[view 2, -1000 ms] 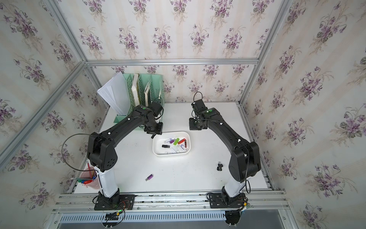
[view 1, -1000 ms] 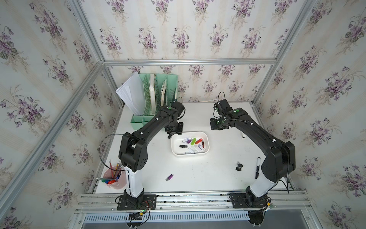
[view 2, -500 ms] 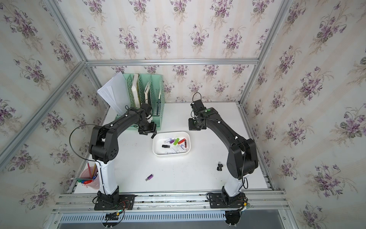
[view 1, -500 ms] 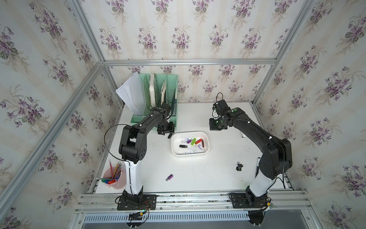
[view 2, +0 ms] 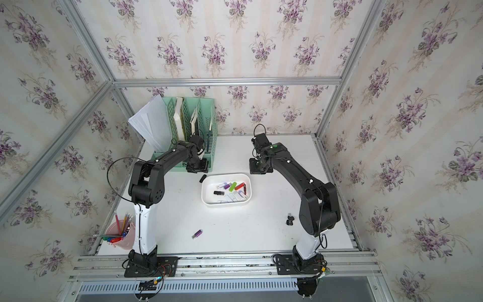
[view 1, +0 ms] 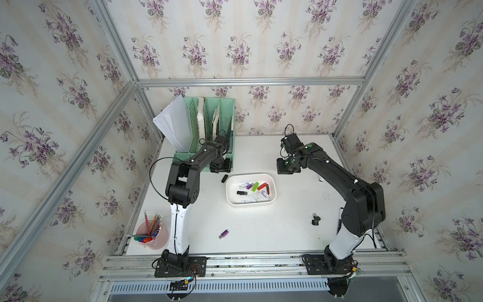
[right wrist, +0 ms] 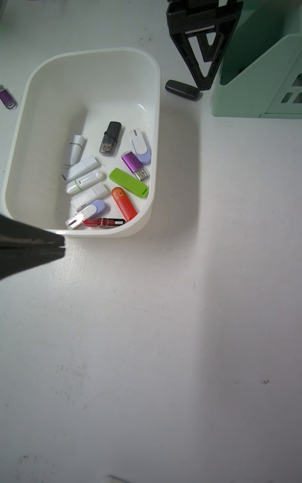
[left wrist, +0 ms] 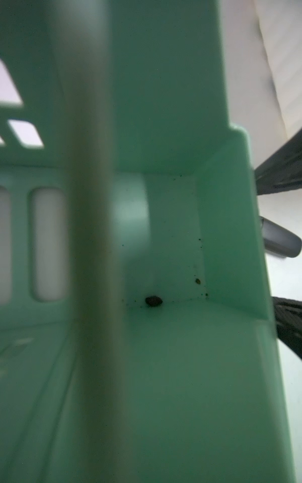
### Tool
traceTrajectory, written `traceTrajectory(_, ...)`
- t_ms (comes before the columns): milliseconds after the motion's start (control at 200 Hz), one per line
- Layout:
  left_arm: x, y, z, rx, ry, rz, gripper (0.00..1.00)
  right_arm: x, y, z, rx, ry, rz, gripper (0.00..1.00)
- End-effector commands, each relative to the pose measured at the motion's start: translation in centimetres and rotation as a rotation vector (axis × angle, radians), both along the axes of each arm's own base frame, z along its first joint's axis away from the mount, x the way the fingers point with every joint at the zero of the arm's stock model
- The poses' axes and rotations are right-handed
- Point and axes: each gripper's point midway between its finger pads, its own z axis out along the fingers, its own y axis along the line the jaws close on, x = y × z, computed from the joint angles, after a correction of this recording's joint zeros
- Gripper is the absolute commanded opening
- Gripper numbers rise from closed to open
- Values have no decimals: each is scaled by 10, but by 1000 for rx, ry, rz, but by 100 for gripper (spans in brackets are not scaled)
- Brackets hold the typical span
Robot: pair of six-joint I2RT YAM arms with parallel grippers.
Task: Put the usb flash drive into the storage box
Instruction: Pick up the USB flash from the center of the board.
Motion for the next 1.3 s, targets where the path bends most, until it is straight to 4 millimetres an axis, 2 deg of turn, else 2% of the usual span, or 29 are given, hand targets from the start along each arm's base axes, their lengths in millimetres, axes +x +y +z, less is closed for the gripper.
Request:
traceTrajectory(0, -23, 6, -9, 26, 79, -16, 65, 0, -1, -1, -3, 7, -12, 0)
traceTrajectory(150, -29, 5, 0, 4, 38, -6, 66, -1, 1, -7, 5, 19, -6, 0)
traceTrajectory(430, -41, -9, -10, 49, 30, -79, 68, -2, 2, -9, 6, 24, -6, 0)
traceTrajectory(550, -42, -9, -20, 69, 49, -83, 67, -3, 2, -10, 8, 29, -5, 0)
traceTrajectory(779, -36, -6, -17, 121, 26, -111, 65, -4, 2, -11, 4, 32, -1, 0)
traceTrajectory(989, -37, -3, -20, 137, 32, -131, 56, -3, 2, -10, 8, 30, -1, 0)
traceTrajectory(1009, -38, -4, -20, 136, 35, -131, 51, -3, 2, -10, 7, 30, 0, 0)
traceTrajectory(1189, -44, -3, -28, 133, 61, -128, 36, -3, 2, -9, 8, 30, 0, 0)
traceTrajectory(1294, -47, 0, -30, 145, 77, -126, 33, -4, 2, -9, 7, 28, 0, 0)
